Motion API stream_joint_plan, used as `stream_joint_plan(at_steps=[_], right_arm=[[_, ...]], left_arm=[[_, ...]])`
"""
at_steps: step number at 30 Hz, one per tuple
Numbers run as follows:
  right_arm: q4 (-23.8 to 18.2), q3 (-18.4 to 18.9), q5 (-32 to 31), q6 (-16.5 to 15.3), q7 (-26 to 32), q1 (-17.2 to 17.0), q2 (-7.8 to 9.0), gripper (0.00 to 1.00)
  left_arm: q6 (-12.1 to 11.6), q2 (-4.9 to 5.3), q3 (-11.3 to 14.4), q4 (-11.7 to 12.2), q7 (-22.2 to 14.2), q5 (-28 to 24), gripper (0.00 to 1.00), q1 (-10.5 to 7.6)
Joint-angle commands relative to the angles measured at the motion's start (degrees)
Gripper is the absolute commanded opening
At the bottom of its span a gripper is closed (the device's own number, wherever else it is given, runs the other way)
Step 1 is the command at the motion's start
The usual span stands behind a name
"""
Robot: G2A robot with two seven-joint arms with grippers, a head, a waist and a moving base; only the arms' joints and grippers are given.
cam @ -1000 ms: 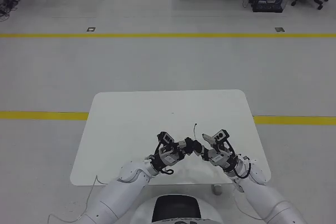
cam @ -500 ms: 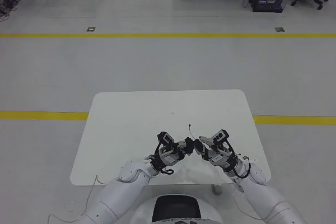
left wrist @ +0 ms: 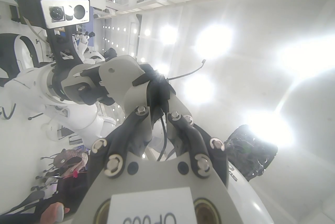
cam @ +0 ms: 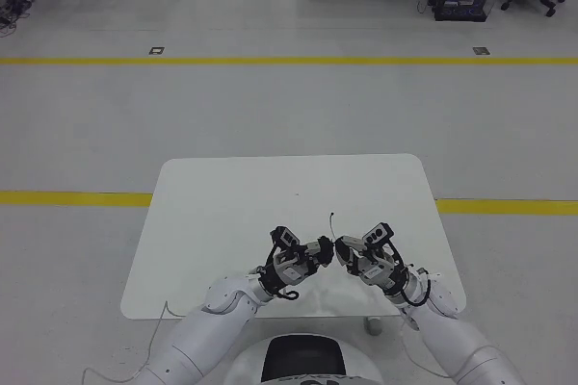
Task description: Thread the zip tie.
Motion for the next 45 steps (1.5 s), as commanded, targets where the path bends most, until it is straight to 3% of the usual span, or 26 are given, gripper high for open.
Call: stream_joint_plan(at_steps=[1, 7, 16, 25, 45], right_arm=[[0.01, 0.1, -0.08, 0.01, 0.02, -0.04, -0.08, 0.11], [-0.09, 0.48, -0.41, 0.02, 0.38, -0.22, -0.31, 0.08], [-0.34, 0.88, -1.18, 0.24, 1.54, -0.42, -0.61, 0.14], [-0.4, 1.25, -1.86, 0.3, 1.68, -0.56, -0.92, 0.01], [0.03, 2.57, -2.5, 0.71, 1.41, -0.81, -1.44, 0.0]], left_arm=[[0.0, 0.0, 0.0, 0.0, 0.0, 0.0, 0.0, 0.0], [0.0, 0.0, 0.0, 0.0, 0.0, 0.0, 0.0, 0.0], [0.0, 0.0, 0.0, 0.0, 0.0, 0.0, 0.0, 0.0], [0.0, 0.0, 0.0, 0.0, 0.0, 0.0, 0.0, 0.0], [0.0, 0.0, 0.0, 0.0, 0.0, 0.0, 0.0, 0.0]])
